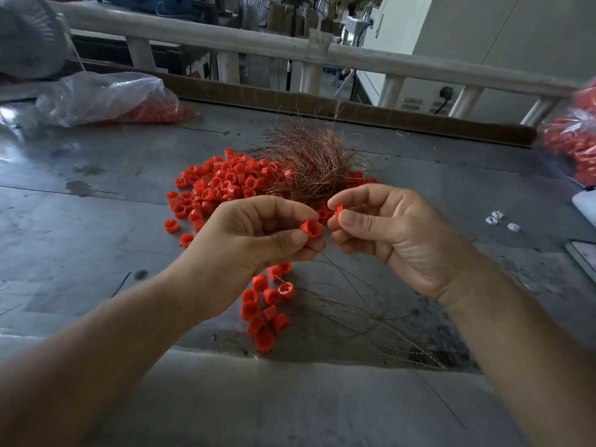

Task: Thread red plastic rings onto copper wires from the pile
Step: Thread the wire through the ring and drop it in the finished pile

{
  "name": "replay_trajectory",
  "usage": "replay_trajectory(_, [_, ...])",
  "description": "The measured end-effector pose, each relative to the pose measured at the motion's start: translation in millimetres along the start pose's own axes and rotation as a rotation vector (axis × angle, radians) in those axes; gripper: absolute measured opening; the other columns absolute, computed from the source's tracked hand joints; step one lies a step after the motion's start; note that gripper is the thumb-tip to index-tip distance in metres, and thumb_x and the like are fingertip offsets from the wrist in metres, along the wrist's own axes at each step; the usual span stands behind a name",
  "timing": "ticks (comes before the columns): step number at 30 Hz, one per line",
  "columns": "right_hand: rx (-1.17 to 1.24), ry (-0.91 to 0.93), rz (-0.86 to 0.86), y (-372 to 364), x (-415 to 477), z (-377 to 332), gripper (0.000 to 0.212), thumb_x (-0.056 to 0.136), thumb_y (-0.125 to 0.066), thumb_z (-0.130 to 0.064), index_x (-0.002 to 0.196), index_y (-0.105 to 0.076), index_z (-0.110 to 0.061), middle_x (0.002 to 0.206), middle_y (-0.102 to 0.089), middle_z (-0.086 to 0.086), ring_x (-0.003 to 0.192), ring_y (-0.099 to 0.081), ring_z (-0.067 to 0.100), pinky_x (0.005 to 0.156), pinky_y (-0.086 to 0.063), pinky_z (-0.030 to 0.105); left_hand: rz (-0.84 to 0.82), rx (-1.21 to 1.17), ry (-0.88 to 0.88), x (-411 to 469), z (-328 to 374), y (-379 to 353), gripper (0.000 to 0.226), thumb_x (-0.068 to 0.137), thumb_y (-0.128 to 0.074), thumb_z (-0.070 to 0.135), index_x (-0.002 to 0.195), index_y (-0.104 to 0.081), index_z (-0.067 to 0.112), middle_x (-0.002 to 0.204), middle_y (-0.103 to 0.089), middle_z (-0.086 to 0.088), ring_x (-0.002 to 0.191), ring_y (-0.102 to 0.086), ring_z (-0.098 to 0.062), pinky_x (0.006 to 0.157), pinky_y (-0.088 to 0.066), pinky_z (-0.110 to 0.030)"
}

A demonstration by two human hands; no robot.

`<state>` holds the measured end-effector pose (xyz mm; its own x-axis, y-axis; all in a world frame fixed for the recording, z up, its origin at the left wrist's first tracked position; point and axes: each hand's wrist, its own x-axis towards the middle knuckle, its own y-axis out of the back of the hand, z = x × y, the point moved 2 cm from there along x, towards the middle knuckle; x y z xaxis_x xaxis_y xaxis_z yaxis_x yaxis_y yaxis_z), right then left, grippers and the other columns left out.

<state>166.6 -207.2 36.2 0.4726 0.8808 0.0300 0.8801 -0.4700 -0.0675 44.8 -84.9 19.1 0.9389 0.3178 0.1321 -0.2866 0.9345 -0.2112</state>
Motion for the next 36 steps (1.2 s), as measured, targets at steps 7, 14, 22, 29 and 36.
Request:
replay_trajectory(7, [-0.386,0.303,0.079,-14.5,-1.5,4.9,0.02,0.064,-0.067,-0.021,0.083,-0.067,-0.028,0.077,-0.068,-0.006,0.075,-0.065,0.005,0.069,-0.05,0.015,0.096,0.009,0.018,2.0,-0.7,2.0,0.026,0.059,-0.061,0.007,0.078,-0.075,0.016,0.074,-0.073,-0.006,0.069,-0.07,-0.015,0.062,-0.055,-0.019])
replay_trajectory(14, [-0.534,0.369,0.147,-19.3,-2.6,9.3,0.022,0.066,-0.073,-0.011,0.081,-0.066,-0.026,0.078,-0.068,-0.008,0.073,-0.066,0.006,0.07,-0.053,0.019,0.109,0.101,0.016,2.0,-1.1,0.7,0.028,0.057,-0.061,0.009,0.08,-0.074,0.022,0.073,-0.073,-0.004,0.068,-0.07,-0.014,0.062,-0.055,-0.018])
replay_trajectory(22, [-0.608,0.367,0.165,-20.0,-3.7,8.8,0.025,0.067,-0.075,-0.008,0.083,-0.068,-0.026,0.08,-0.068,-0.012,0.075,-0.067,0.003,0.07,-0.054,0.019,0.101,0.158,-0.008,2.0,-1.4,-1.2,0.023,0.058,-0.063,0.009,0.07,-0.075,0.022,0.07,-0.073,-0.006,0.065,-0.07,-0.015,0.059,-0.054,-0.017])
replay_trajectory(29, [-0.673,0.392,0.161,-20.9,-5.3,7.8,0.024,0.066,-0.076,-0.007,0.087,-0.07,-0.018,0.08,-0.064,-0.018,0.076,-0.066,0.0,0.069,-0.051,0.012,0.106,0.2,-0.012,0.7,-4.5,0.4,0.024,0.058,-0.063,0.008,0.079,-0.07,0.015,0.07,-0.072,-0.009,0.063,-0.07,-0.017,0.057,-0.054,-0.018])
replay_trajectory(36, [-0.673,0.405,0.159,-21.4,-6.1,7.3,0.022,0.064,-0.077,-0.009,0.08,-0.067,-0.022,0.073,-0.063,-0.019,0.071,-0.065,0.0,0.064,-0.051,0.011,0.04,0.156,0.056,1.1,-5.6,2.3,0.023,0.059,-0.063,0.011,0.075,-0.076,0.021,0.07,-0.072,-0.008,0.063,-0.07,-0.015,0.056,-0.053,-0.016])
